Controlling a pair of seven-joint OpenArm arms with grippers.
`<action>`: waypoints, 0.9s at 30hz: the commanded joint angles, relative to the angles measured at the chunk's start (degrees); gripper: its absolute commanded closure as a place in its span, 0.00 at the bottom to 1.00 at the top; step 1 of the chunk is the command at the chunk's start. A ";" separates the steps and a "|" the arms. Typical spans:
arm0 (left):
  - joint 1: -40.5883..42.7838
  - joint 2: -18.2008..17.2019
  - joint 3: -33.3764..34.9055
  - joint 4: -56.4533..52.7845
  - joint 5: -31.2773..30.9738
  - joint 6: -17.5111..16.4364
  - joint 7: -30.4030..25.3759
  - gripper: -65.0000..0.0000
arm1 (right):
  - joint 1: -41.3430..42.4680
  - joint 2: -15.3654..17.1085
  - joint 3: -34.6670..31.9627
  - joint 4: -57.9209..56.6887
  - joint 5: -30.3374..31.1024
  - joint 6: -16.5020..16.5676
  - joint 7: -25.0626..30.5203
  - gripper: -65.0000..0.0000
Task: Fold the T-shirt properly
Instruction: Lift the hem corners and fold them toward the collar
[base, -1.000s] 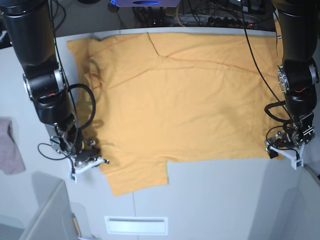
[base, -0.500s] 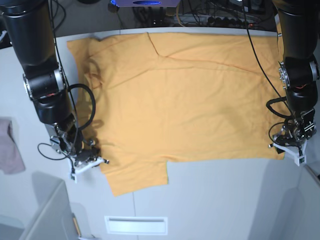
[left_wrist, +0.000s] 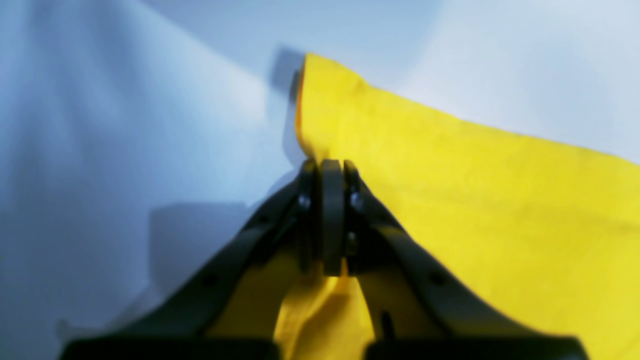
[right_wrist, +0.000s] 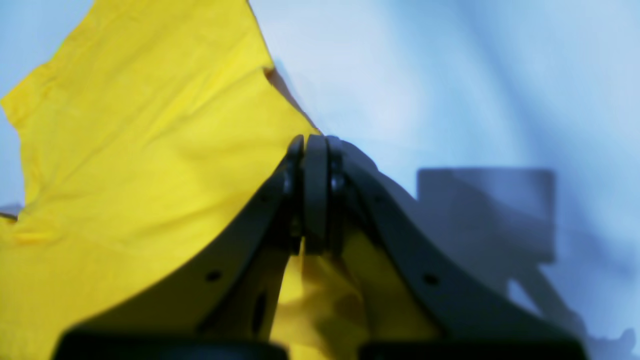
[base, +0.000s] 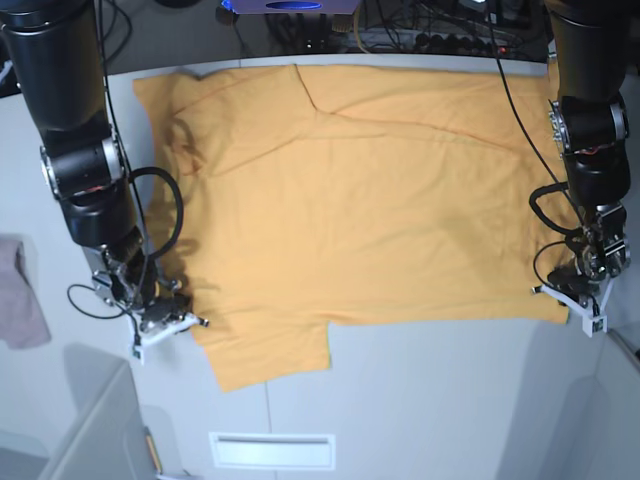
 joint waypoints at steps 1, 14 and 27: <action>-0.81 -1.04 -0.30 2.84 -0.54 -0.12 -1.23 1.00 | 1.94 0.85 0.24 0.64 -0.07 -0.13 0.35 1.00; 8.25 -2.71 0.23 15.93 -15.39 -0.12 -1.05 1.00 | -6.85 6.74 0.41 21.03 7.57 -0.30 -1.59 1.00; 16.07 -3.33 -0.21 27.89 -22.43 -0.12 -0.96 1.00 | -15.73 10.43 7.27 34.84 10.65 -0.39 -4.31 1.00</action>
